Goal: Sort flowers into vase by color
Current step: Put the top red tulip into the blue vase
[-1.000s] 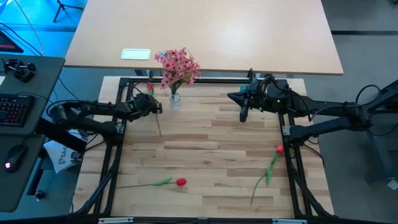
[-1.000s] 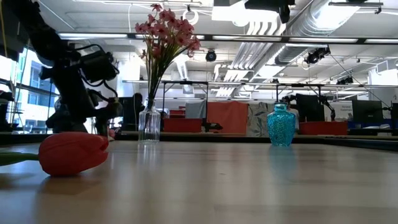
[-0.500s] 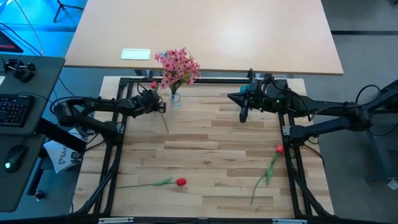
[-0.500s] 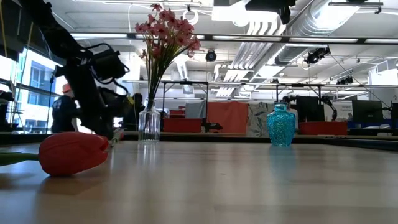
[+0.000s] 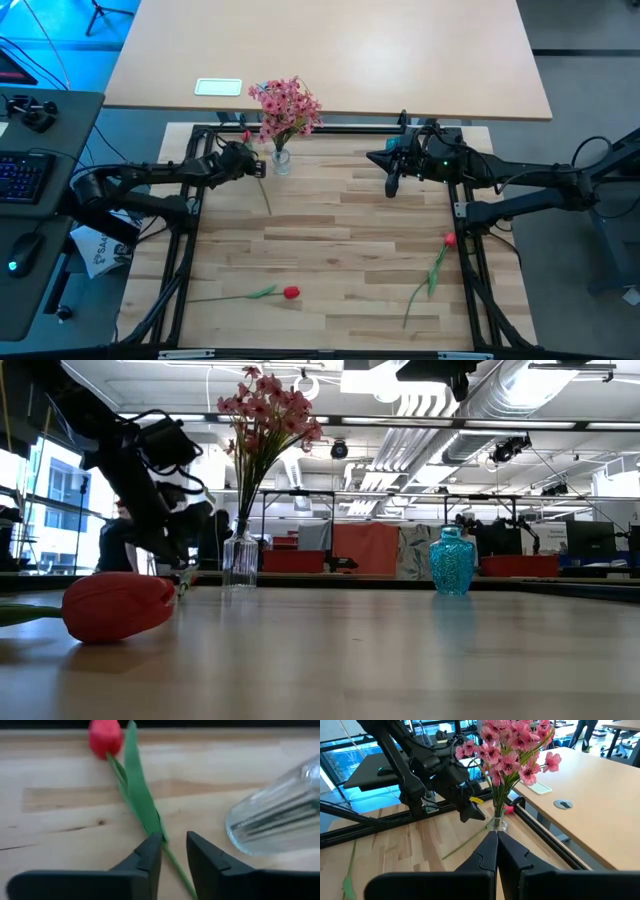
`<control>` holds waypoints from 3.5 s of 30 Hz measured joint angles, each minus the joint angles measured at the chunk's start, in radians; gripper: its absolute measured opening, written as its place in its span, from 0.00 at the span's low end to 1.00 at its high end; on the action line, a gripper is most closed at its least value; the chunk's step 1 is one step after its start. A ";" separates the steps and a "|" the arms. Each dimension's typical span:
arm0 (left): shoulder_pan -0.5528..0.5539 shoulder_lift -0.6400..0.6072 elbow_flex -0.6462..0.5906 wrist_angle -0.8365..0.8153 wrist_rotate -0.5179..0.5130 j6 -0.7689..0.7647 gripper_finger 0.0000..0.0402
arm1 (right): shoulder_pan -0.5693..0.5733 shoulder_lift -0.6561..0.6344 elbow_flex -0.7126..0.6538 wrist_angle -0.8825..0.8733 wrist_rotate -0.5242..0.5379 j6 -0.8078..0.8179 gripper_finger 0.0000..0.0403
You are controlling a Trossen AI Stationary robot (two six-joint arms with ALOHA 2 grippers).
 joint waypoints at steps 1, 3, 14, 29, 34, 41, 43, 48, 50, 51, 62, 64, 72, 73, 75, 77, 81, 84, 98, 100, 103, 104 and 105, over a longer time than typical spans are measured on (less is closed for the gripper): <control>0.000 -0.005 0.000 -0.007 -0.014 -0.009 0.22 | 0.000 0.000 0.000 0.000 0.000 0.000 0.00; 0.000 -0.006 0.000 -0.029 -0.036 -0.035 0.28 | 0.000 0.000 0.000 0.000 0.000 0.000 0.00; -0.063 0.079 0.000 0.040 -0.010 -0.201 0.47 | 0.000 0.000 0.000 -0.025 0.000 -0.007 0.00; -0.031 0.279 0.019 0.113 -0.075 -0.249 0.46 | 0.000 0.000 0.000 -0.045 0.000 -0.008 0.00; -0.031 0.317 0.042 0.109 -0.087 -0.241 0.45 | 0.000 0.000 0.000 -0.045 0.000 -0.008 0.00; -0.035 0.307 0.046 0.026 -0.055 -0.191 0.09 | 0.001 0.000 0.000 -0.046 -0.049 0.000 0.00; -0.040 0.280 0.046 -0.017 -0.030 -0.140 0.03 | 0.001 0.000 0.000 -0.052 -0.071 0.004 0.00; -0.046 0.124 0.036 -0.212 0.013 -0.045 0.01 | 0.001 0.000 0.000 -0.068 -0.090 0.026 0.00; -0.062 0.040 0.032 -0.266 0.021 -0.023 0.01 | 0.001 0.000 0.000 -0.068 -0.090 0.026 0.00; -0.079 -0.005 0.036 -0.272 0.020 -0.020 0.00 | 0.001 0.000 0.000 -0.068 -0.090 0.026 0.00; -0.454 -0.431 0.039 -0.596 0.163 0.068 0.00 | 0.001 0.000 0.000 -0.062 -0.101 0.049 0.00; -0.528 -0.485 0.039 -0.650 0.237 0.057 0.00 | 0.001 0.000 0.000 -0.048 -0.121 0.049 0.00; -0.786 -0.587 0.039 -0.444 0.391 0.038 0.00 | 0.001 -0.004 0.000 0.037 -0.234 0.051 0.00; -0.809 -0.586 0.039 -0.368 0.378 0.037 0.00 | 0.001 -0.009 0.000 0.039 -0.255 0.056 0.00; -0.849 -0.561 0.040 -0.192 0.318 0.060 0.00 | 0.001 -0.028 0.000 0.028 -0.269 0.089 0.00; -0.876 -0.523 0.041 -0.036 0.234 0.104 0.00 | 0.001 -0.056 0.000 -0.006 -0.277 0.134 0.00; -0.902 -0.390 0.042 0.249 0.120 0.189 0.00 | 0.001 -0.131 0.000 -0.092 -0.321 0.190 0.00; -0.897 -0.257 0.059 0.407 0.046 0.233 0.00 | 0.001 -0.188 0.000 -0.159 -0.345 0.249 0.00; -0.636 0.229 0.437 0.782 0.230 0.505 0.00 | 0.153 -0.097 0.000 -0.204 -0.220 0.254 0.02; -0.614 0.257 0.475 0.783 0.252 0.505 0.00 | 0.145 -0.060 0.000 -0.088 -0.220 0.231 0.05; -0.594 0.272 0.512 0.785 0.266 0.506 0.00 | 0.130 -0.009 0.000 0.086 -0.244 0.230 0.12; -0.590 0.272 0.519 0.784 0.266 0.506 0.00 | 0.126 0.007 0.000 0.135 -0.256 0.231 0.16; -0.584 0.271 0.526 0.788 0.266 0.506 0.00 | 0.123 0.022 0.000 0.179 -0.259 0.230 0.20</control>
